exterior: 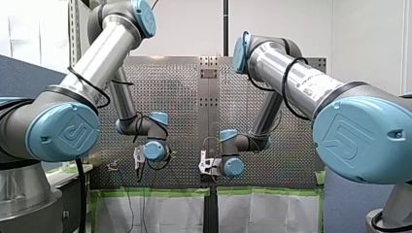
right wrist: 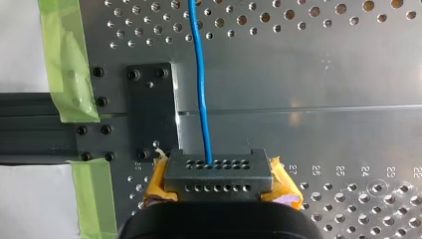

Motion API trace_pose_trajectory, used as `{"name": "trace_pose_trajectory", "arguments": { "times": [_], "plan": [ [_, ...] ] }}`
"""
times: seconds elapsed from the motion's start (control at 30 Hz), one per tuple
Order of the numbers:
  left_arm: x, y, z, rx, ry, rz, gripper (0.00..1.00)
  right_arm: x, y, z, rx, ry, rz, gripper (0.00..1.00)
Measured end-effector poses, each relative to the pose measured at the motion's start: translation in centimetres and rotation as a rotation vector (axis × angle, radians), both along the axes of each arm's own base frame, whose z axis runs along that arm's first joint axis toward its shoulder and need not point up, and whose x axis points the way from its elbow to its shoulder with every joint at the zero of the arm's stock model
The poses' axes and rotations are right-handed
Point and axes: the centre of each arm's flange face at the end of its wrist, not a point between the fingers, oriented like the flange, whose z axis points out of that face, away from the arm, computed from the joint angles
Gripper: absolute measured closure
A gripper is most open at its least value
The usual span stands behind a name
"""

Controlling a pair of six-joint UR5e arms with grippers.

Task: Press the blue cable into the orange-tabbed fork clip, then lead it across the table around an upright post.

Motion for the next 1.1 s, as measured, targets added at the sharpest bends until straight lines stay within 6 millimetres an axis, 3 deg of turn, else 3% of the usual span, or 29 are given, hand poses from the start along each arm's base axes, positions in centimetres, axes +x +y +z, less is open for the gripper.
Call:
{"name": "trace_pose_trajectory", "arguments": {
  "times": [0.4, 1.1],
  "plan": [
    [2.9, -1.1, -3.1, 0.005, 0.016, 0.025, 0.0, 0.0, 0.1, 0.0, 0.002, 0.0, 0.002, 1.0],
    [5.6, -1.8, -2.4, 0.079, -0.002, 0.022, 0.0, 0.1, 0.2, 0.0, 0.0, 0.001, 0.004, 1.0]
  ]
}}
